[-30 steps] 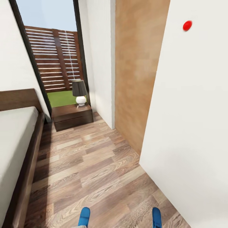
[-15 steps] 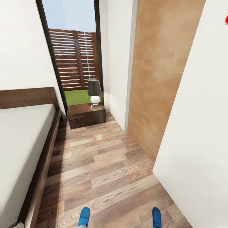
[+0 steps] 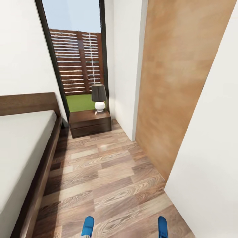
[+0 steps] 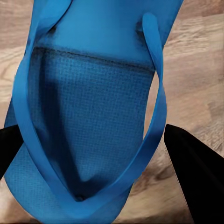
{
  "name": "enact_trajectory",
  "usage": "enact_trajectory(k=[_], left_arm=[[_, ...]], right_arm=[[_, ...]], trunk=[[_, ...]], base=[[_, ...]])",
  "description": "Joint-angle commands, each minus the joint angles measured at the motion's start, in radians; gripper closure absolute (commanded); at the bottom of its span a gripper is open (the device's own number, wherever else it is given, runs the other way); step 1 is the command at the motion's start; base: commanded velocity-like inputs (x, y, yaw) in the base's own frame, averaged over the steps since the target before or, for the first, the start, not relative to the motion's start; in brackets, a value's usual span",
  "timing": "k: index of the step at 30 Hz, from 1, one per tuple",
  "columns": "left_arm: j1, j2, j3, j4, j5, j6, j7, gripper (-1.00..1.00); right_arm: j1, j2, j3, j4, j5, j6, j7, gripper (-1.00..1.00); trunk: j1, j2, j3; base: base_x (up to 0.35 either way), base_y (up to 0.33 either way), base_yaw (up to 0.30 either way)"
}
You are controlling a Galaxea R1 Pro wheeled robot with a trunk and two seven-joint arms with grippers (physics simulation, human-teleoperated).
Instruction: In the bedroom, move the book from the bed onto either nightstand, and place the two sandals side by side next to the bed.
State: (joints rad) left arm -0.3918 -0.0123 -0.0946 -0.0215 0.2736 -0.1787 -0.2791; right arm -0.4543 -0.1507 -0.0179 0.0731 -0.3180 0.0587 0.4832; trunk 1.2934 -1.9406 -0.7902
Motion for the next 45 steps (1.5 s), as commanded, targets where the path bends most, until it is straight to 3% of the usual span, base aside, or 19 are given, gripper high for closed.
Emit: enact_trajectory(k=[1, 45], left_arm=[[-0.001, 0.0, -0.008, 0.002, 0.01, -0.004, -0.003, 1.0], [-0.001, 0.0, -0.008, 0.002, 0.01, -0.004, -0.003, 1.0]], right_arm=[[-0.001, -0.002, -0.002, 0.002, -0.01, 0.007, 0.005, 1.0], [-0.001, -0.006, -0.003, 0.002, -0.012, 0.007, 0.006, 1.0]], trunk=[[0.0, 0.0, -0.001], [0.0, 0.0, -0.001]], base=[[0.331, 0.0, 0.0], [0.33, 0.0, 0.036]])
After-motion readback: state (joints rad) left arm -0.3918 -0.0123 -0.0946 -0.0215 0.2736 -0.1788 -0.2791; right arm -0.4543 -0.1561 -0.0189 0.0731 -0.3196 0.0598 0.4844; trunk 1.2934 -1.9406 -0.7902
